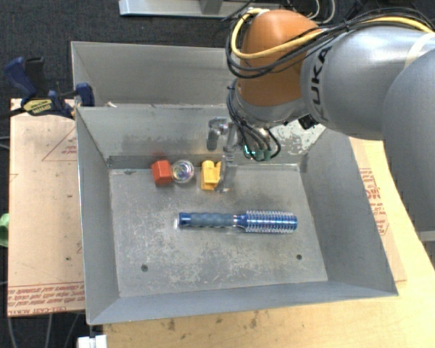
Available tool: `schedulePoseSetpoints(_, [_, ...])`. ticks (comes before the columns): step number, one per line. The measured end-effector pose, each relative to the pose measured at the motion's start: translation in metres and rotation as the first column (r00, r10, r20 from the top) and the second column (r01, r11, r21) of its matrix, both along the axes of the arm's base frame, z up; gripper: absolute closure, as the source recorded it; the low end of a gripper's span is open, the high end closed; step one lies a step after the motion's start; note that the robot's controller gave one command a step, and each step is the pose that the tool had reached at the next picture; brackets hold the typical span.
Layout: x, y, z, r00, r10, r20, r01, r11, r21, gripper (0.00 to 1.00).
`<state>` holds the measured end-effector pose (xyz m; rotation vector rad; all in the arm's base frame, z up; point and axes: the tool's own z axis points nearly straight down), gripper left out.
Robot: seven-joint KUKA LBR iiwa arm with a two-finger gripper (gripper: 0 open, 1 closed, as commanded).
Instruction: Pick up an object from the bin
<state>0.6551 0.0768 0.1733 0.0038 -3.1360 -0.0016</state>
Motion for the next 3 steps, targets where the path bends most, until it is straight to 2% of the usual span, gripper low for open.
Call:
schedulePoseSetpoints(1, [-0.080,-0.027,-0.093,0.999,0.043,-0.006,-0.043,0.999,-0.001,0.00])
schedulePoseSetpoints(2, [-0.076,-0.026,-0.088,0.999,0.044,0.006,-0.044,0.999,0.001,1.00])
schedulePoseSetpoints(3, [-0.075,-0.021,0.095,0.998,0.064,0.016,-0.064,0.998,0.000,1.00])
